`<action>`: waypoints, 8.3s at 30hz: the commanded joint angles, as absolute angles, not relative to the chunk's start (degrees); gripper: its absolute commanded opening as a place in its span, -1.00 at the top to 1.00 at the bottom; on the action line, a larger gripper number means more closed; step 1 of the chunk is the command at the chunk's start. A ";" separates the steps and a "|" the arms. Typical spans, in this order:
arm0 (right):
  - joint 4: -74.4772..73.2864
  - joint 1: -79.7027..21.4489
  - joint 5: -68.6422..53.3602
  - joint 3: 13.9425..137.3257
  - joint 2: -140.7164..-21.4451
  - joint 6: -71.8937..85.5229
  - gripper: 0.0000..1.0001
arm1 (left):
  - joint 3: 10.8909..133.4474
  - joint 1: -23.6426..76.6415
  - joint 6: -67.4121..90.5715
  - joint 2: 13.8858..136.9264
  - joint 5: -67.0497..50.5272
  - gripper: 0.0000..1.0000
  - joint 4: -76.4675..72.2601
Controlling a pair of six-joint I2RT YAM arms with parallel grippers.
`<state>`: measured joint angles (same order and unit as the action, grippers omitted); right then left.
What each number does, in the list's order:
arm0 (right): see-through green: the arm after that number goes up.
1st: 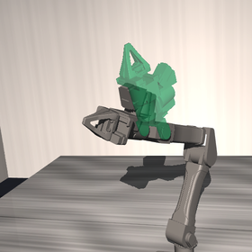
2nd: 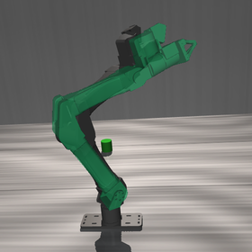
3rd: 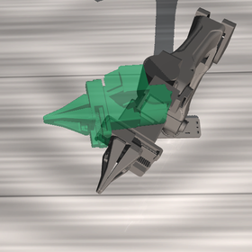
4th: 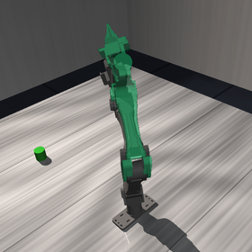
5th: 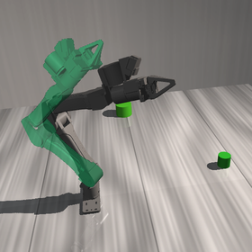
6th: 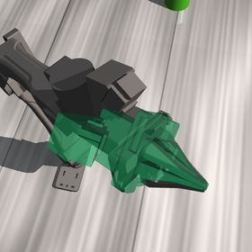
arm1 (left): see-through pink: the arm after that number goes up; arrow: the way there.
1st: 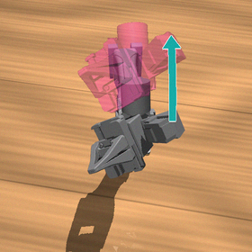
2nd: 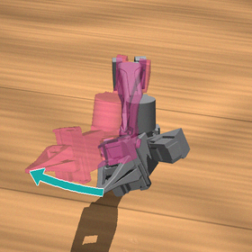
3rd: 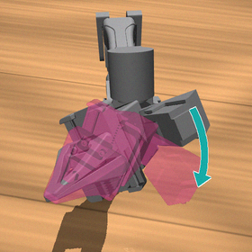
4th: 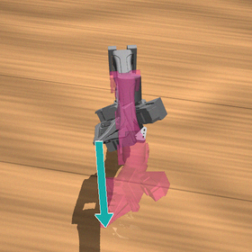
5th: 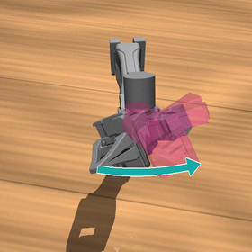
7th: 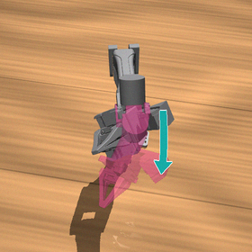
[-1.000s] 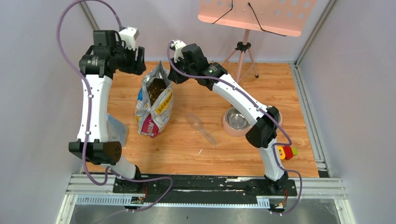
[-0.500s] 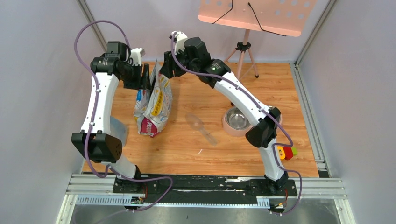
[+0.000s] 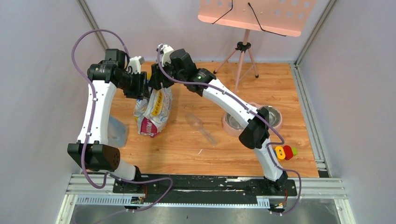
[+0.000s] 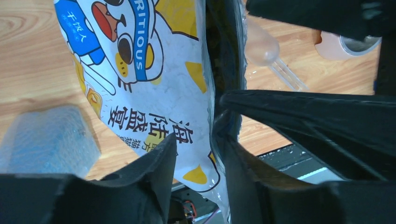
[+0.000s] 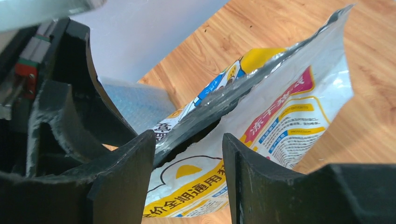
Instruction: Serve the pet food
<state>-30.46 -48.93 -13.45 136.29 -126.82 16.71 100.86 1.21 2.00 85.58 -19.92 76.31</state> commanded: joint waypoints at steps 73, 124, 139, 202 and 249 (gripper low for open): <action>-35.78 -31.55 -33.67 95.23 -102.58 -13.35 -0.47 | 120.73 1.57 -4.05 88.28 -17.84 -0.29 61.96; -41.06 -46.02 -6.56 79.25 -110.40 -6.19 0.97 | 104.94 1.58 -4.67 74.69 -19.97 -0.67 42.46; -59.34 -29.89 -39.34 107.55 -102.46 -16.51 1.00 | 111.46 16.33 -26.22 78.48 -14.67 -0.57 42.88; -66.58 -23.10 -56.95 125.14 -97.95 -14.21 -0.48 | 63.25 33.17 -88.69 65.64 -18.79 1.00 -6.97; -26.44 -20.67 -46.64 102.18 -86.50 21.21 0.01 | 102.83 36.56 -22.05 86.89 -14.73 1.00 33.66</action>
